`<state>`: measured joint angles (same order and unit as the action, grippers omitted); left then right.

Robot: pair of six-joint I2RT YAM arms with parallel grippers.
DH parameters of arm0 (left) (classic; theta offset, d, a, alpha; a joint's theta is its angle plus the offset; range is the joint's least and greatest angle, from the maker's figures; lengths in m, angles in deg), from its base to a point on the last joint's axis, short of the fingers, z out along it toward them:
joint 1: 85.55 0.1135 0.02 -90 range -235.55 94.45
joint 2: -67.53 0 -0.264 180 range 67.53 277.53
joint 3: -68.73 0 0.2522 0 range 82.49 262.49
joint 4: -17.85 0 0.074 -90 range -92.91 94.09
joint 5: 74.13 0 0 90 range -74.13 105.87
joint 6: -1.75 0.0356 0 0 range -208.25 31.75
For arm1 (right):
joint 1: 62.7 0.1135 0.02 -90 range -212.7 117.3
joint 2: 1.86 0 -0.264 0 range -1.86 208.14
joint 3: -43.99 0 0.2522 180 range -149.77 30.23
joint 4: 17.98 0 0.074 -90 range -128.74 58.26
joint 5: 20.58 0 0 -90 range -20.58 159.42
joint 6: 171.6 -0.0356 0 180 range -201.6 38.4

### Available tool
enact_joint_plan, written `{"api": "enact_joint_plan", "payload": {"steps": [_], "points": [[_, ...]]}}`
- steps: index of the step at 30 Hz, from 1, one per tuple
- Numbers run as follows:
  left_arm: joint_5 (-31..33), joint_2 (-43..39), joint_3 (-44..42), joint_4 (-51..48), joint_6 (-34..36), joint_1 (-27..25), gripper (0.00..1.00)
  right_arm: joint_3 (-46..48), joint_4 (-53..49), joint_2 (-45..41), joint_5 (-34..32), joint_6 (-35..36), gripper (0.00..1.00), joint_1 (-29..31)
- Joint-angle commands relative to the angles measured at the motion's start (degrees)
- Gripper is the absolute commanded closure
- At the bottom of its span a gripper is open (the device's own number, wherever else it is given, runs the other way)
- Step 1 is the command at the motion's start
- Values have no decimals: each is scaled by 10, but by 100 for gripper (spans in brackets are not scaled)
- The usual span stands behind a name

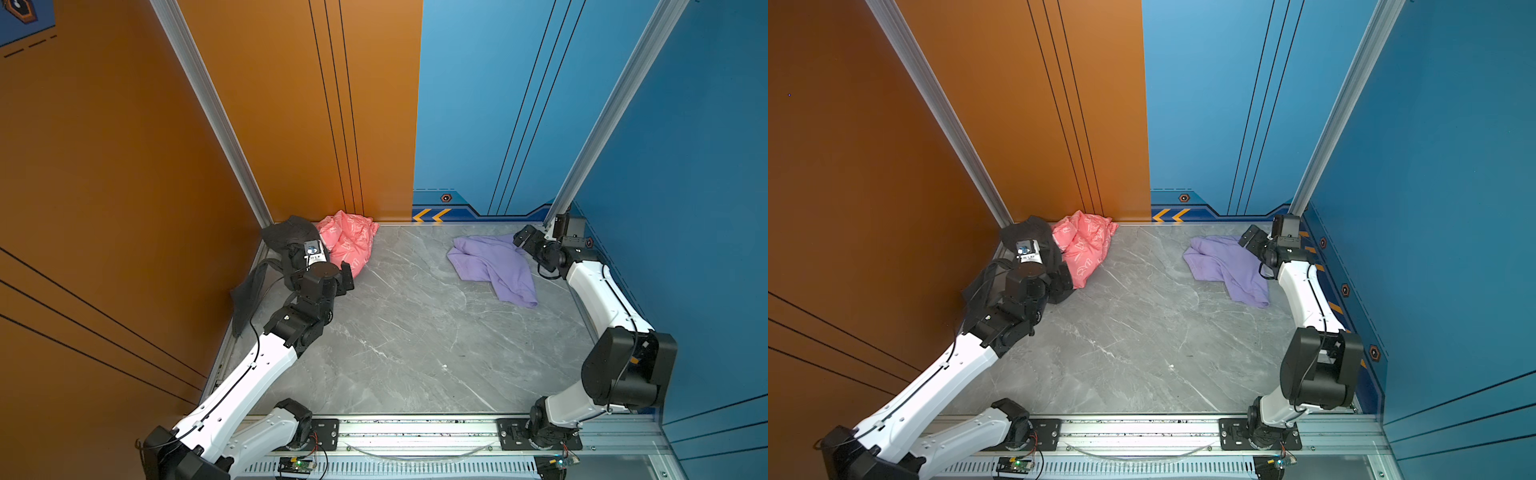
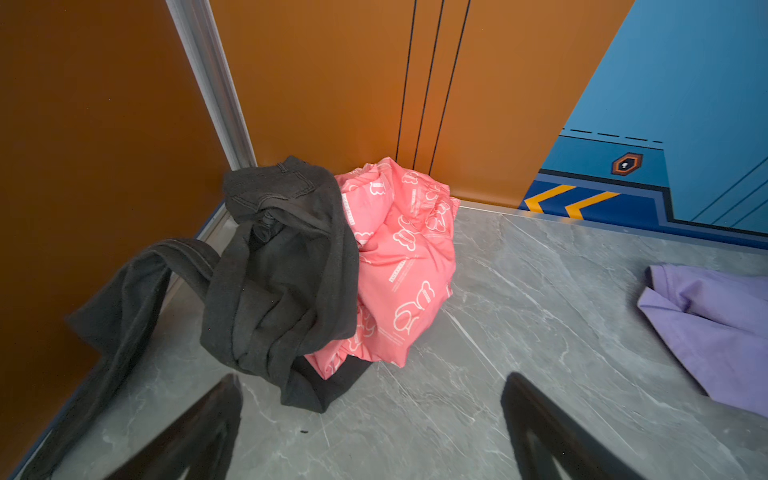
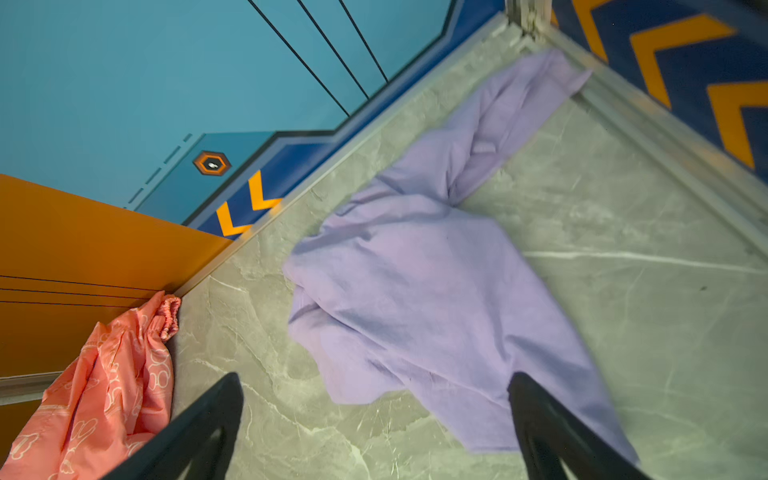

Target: Pick out a specific cloth from the pile

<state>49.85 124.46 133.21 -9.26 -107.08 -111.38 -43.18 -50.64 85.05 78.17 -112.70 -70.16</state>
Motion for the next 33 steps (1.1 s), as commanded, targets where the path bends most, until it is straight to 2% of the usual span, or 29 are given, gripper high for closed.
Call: {"api": "enact_joint_plan", "payload": {"steps": [1,7,14,19,20,23,31,33], "points": [[36,-19,-38,72,44,24,2,75,101,-51,-47,38,0,3],[47,-13,-116,156,131,67,2,226,237,-115,-83,85,0,8],[50,25,-248,392,229,87,2,356,360,-127,-110,169,0,30],[25,82,-268,422,215,122,2,443,511,-94,-115,222,0,44],[13,96,-272,435,212,130,2,442,492,-91,-112,237,0,45],[-14,142,-278,475,210,151,2,457,535,-63,-106,238,0,45],[-78,242,-279,567,197,180,2,546,772,20,-92,253,0,58],[-84,260,-272,576,196,187,2,543,745,13,-96,253,0,58]]}}
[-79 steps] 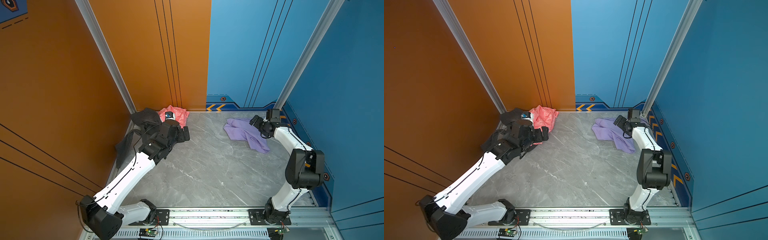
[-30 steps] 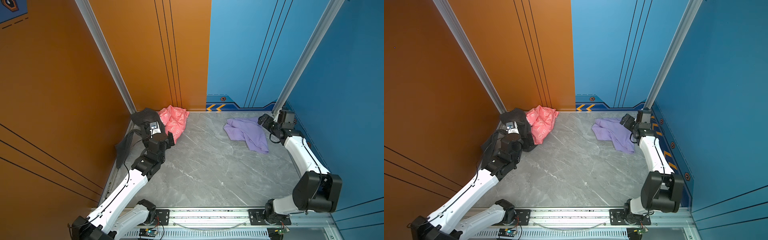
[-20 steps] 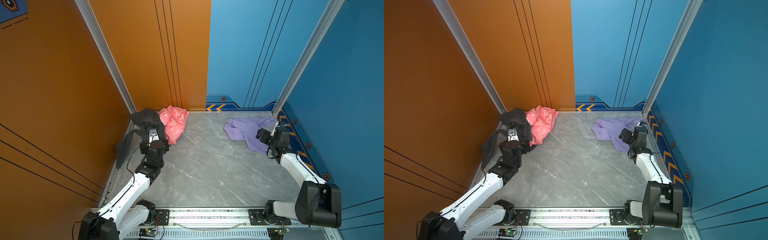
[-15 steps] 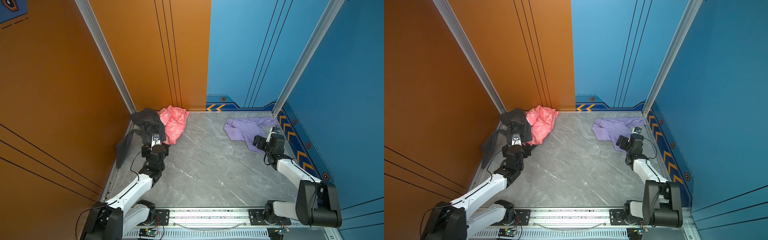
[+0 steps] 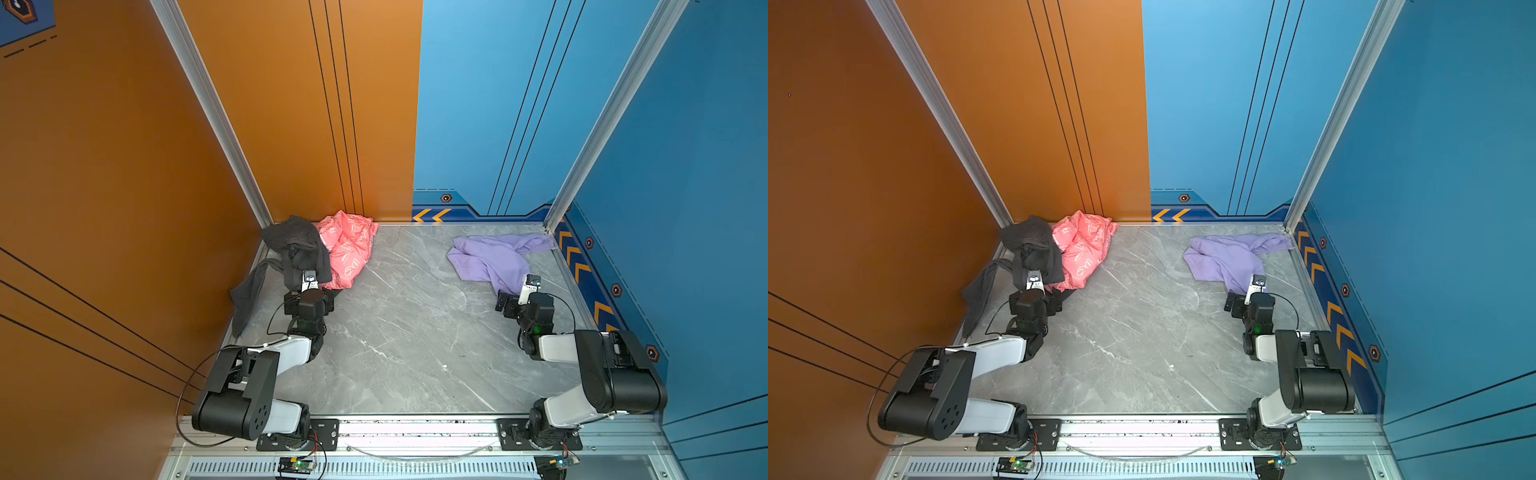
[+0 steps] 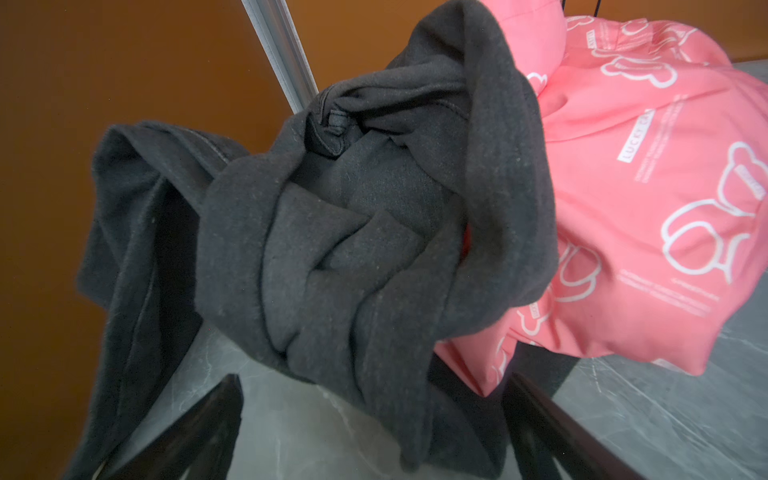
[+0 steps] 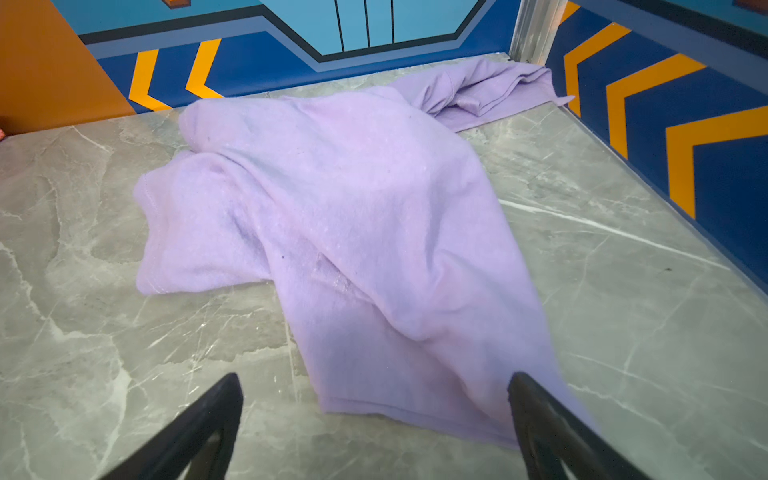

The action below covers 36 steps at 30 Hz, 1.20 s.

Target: Pick out a specific cloth from the pile

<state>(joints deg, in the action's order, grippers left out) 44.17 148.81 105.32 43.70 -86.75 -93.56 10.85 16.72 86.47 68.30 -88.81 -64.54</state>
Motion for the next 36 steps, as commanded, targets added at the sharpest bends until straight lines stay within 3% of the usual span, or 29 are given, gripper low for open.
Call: {"api": "enact_joint_plan", "payload": {"steps": [1,12,36], "points": [[-31,25,9,49,-12,14,2,-2,62,-2,6,20,0,2],[-101,82,-17,144,-15,39,2,5,87,3,16,18,0,0],[-93,81,-18,146,-21,39,2,47,171,6,46,22,0,-4]]}}
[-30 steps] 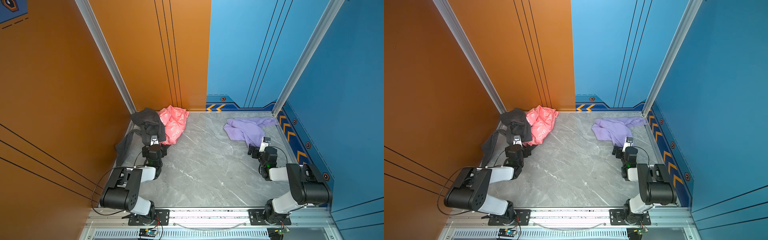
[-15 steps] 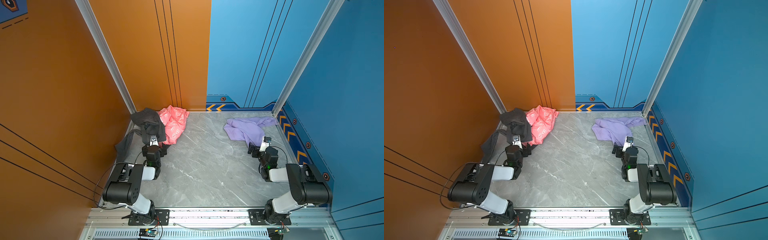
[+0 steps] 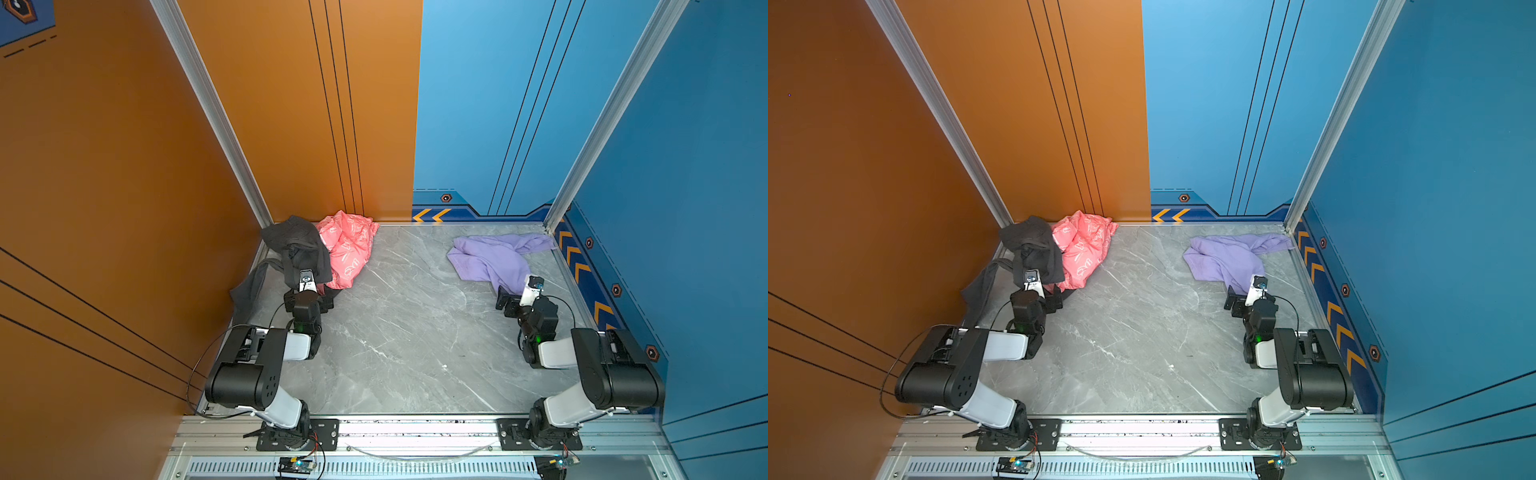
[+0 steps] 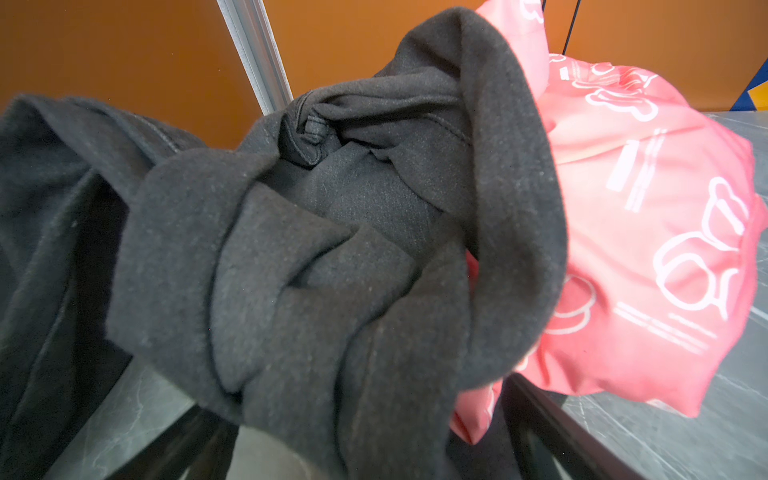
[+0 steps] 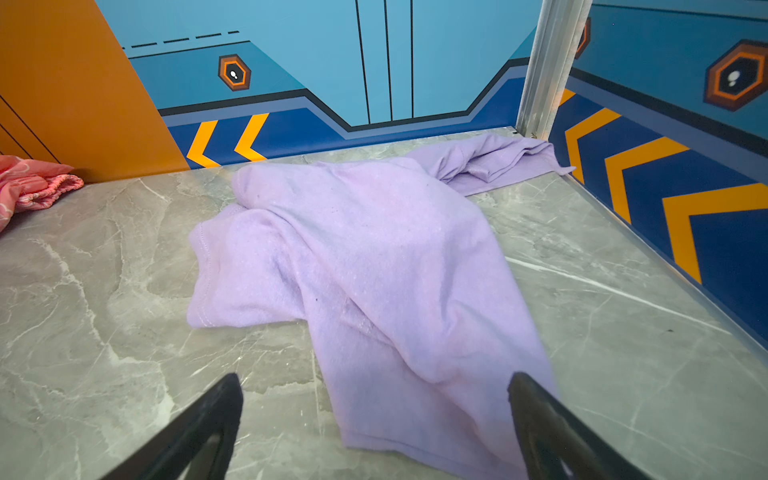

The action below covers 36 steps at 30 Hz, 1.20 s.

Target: Pick out a specific cloth from the pile

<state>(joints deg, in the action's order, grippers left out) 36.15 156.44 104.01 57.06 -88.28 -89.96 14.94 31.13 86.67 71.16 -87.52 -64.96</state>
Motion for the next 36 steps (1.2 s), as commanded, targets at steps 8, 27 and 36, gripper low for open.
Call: {"api": "enact_joint_plan", "payload": {"steps": [8,27,36], "points": [[-13,5,-7,13,-6,3,2,-5,1,2,42,43,0,17],[-12,5,-7,13,-6,3,2,-54,-94,2,2,35,0,23],[-12,6,-6,13,-6,3,2,-57,-99,2,-6,28,0,19]]}}
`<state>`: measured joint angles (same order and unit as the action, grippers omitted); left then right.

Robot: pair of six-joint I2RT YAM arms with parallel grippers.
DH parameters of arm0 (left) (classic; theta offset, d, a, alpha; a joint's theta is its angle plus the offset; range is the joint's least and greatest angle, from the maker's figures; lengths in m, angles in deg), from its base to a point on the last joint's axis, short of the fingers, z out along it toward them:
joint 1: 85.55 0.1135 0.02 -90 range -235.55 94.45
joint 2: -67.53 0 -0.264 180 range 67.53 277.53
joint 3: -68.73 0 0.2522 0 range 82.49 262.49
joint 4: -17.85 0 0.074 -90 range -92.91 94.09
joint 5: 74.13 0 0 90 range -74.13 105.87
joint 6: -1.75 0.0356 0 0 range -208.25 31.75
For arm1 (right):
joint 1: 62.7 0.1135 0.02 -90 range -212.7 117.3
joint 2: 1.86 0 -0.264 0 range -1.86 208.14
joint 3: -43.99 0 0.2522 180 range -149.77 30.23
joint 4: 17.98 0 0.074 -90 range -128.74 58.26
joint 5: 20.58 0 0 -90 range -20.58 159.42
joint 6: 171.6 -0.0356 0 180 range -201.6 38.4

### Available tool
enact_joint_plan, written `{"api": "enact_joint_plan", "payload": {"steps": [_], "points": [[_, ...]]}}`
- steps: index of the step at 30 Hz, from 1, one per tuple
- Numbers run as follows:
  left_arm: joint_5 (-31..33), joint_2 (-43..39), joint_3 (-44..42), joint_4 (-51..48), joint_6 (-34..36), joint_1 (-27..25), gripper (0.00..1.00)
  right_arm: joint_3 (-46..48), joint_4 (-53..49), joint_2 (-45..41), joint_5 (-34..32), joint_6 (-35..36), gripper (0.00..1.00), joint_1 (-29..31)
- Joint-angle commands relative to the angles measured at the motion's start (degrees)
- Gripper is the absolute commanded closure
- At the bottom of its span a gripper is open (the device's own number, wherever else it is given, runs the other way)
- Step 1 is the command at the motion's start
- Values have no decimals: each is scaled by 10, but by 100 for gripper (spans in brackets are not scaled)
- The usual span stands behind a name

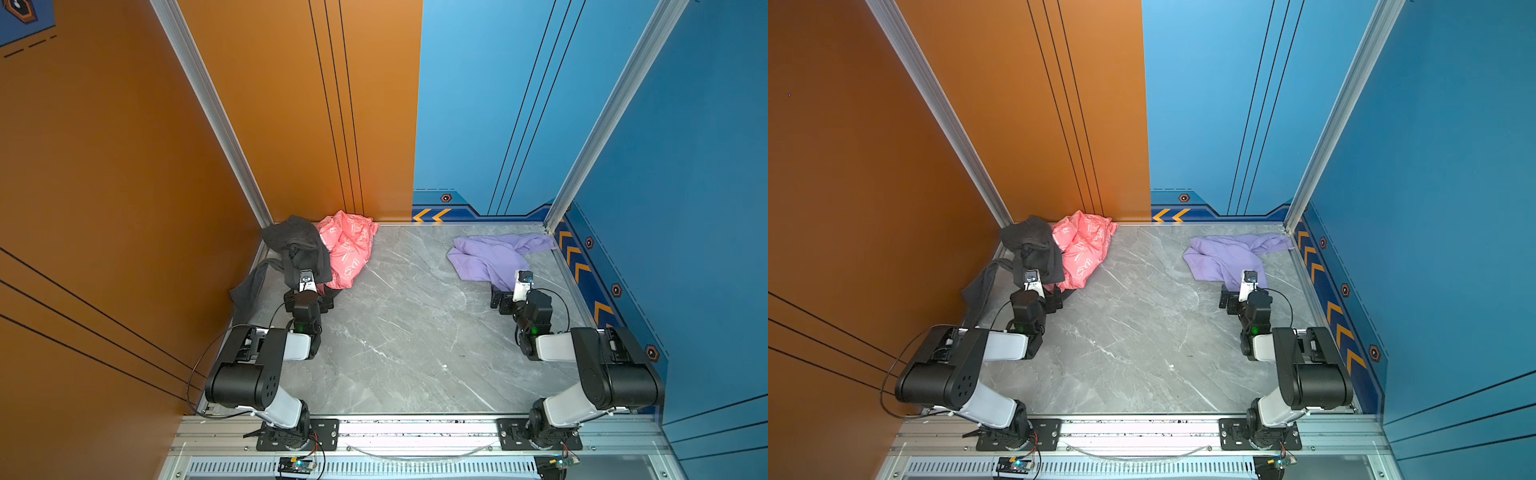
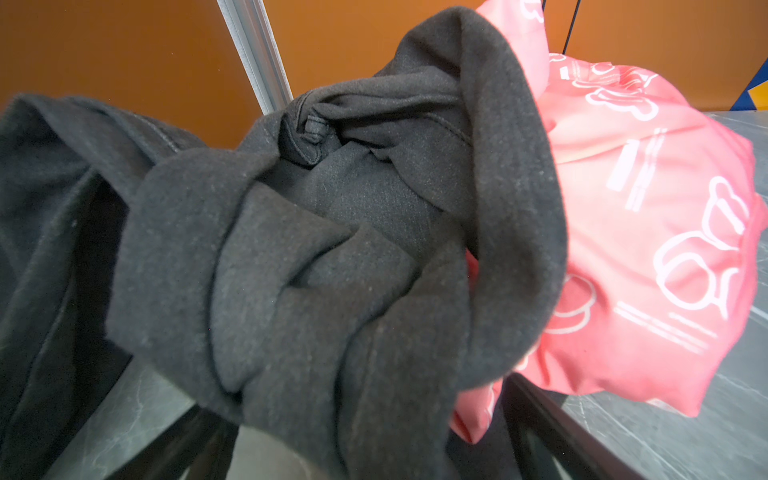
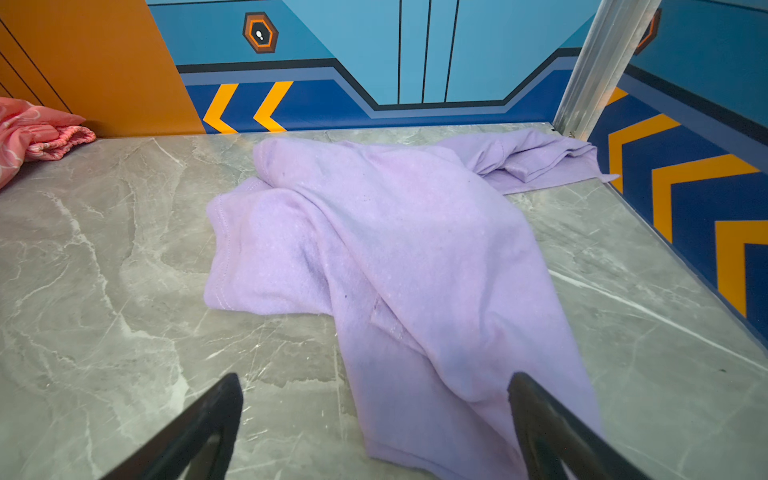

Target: Pick out a specific cloth from the pile

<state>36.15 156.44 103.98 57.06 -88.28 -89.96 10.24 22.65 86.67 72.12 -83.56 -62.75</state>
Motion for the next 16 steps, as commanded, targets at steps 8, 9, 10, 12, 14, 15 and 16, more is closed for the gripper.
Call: {"api": "enact_joint_plan", "payload": {"steps": [8,9,10,12,14,15,16], "points": [[-14,7,-4,13,-6,4,2,-11,-14,2,-15,-12,0,-3],[-15,9,-3,13,-6,4,2,-11,-14,2,-16,-13,0,-3],[-20,9,-2,13,-7,8,2,-11,-14,2,-16,-12,0,-3],[-31,8,-4,13,-9,12,2,-10,-14,2,-16,-12,0,-3],[-31,6,-5,13,-9,12,2,-10,-14,2,-16,-12,0,-3],[-32,5,-6,14,-9,12,2,-10,-14,3,-17,-12,0,-3],[-31,5,-6,13,-9,12,2,-10,-14,2,-17,-12,0,-2]]}}
